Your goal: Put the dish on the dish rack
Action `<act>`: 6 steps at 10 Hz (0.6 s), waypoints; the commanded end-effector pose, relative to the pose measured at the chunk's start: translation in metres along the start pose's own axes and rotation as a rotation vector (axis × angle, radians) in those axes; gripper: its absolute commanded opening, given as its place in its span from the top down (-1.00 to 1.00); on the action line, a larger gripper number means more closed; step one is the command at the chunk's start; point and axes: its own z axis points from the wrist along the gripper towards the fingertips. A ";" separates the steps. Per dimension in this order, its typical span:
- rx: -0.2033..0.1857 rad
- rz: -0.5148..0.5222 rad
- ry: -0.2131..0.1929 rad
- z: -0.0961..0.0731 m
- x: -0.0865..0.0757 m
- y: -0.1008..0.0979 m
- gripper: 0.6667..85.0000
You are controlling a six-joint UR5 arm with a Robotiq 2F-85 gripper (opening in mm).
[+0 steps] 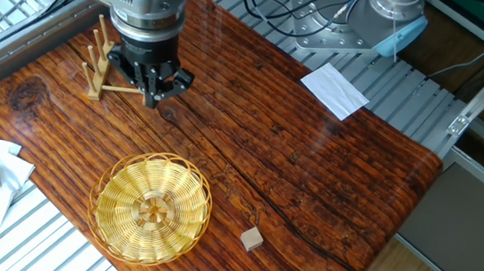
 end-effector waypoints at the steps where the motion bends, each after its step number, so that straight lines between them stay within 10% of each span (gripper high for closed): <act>1: -0.070 0.022 -0.104 -0.002 -0.027 0.017 0.99; 6: -0.088 0.033 -0.127 0.004 -0.032 0.022 0.99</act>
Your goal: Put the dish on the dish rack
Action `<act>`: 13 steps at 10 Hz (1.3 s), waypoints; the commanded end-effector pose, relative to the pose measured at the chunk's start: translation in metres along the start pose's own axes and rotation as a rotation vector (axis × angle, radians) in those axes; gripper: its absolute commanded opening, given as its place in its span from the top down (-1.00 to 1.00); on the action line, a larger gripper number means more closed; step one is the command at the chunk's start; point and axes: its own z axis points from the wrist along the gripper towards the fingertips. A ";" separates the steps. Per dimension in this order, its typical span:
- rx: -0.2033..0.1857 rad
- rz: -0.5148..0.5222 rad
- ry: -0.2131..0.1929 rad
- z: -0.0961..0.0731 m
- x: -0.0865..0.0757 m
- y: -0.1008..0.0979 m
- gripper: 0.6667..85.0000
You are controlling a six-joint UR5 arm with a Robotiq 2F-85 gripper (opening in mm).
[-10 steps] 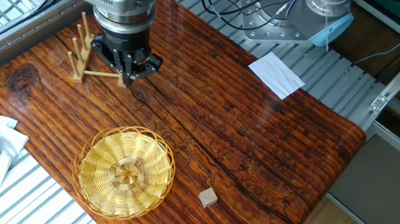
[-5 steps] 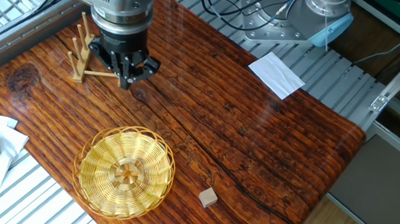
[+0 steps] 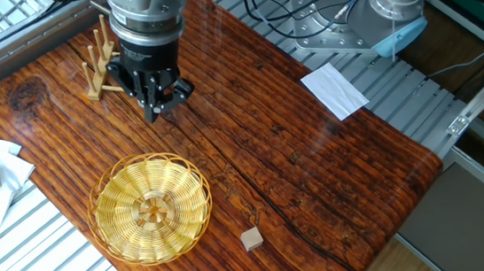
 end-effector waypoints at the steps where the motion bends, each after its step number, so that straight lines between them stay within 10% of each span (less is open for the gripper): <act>1: -0.031 0.018 -0.037 0.003 -0.008 0.007 0.99; 6: -0.023 0.032 -0.008 0.001 -0.001 0.005 0.99; 8: 0.052 0.051 0.058 0.000 0.016 -0.014 0.99; 13: 0.087 0.052 0.119 -0.002 0.032 -0.022 0.99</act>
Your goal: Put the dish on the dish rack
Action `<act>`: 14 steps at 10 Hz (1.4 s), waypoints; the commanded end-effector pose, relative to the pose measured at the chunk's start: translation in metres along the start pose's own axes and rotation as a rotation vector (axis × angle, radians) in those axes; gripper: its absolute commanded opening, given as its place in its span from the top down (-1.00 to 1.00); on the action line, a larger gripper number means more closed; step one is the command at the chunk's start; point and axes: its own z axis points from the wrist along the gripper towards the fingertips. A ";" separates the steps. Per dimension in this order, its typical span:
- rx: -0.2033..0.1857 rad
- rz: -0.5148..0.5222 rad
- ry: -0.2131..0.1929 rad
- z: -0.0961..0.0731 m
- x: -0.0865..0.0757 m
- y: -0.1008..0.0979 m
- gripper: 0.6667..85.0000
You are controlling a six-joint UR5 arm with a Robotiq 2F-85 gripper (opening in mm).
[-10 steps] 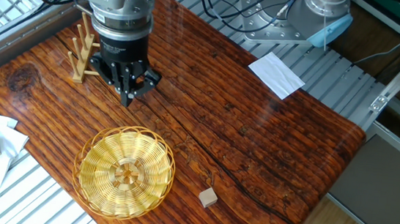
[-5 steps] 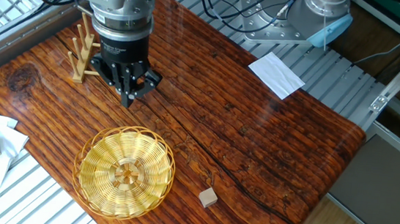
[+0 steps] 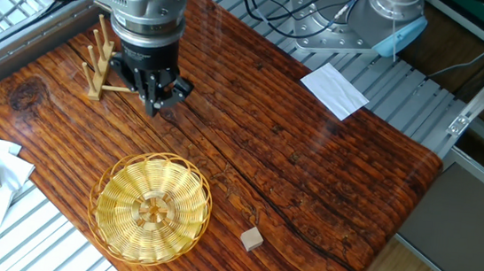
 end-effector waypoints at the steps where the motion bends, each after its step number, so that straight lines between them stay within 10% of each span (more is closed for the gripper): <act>1: 0.025 -0.018 0.006 -0.001 0.002 -0.007 0.99; 14: 0.047 -0.038 -0.082 -0.002 -0.021 -0.013 0.99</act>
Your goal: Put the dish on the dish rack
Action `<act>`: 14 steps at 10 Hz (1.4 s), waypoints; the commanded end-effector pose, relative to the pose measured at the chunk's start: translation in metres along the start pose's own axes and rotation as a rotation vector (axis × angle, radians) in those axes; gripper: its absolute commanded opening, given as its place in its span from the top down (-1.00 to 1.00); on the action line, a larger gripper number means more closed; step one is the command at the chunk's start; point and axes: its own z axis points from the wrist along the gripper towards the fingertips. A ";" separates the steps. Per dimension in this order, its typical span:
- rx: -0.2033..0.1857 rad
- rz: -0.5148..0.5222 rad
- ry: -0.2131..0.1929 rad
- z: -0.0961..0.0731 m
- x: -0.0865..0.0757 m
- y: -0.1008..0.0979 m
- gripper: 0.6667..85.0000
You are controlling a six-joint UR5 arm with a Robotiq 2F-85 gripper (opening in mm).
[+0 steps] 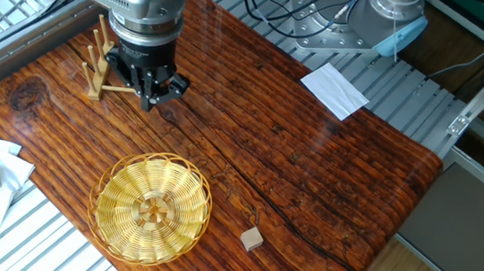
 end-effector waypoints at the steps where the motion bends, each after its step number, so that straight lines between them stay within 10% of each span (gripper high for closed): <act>1: -0.013 0.006 -0.012 -0.001 -0.003 0.003 0.99; 8: -0.116 0.021 0.140 0.023 0.014 0.015 0.99; 14: -0.137 -0.115 0.104 0.088 0.012 0.005 0.82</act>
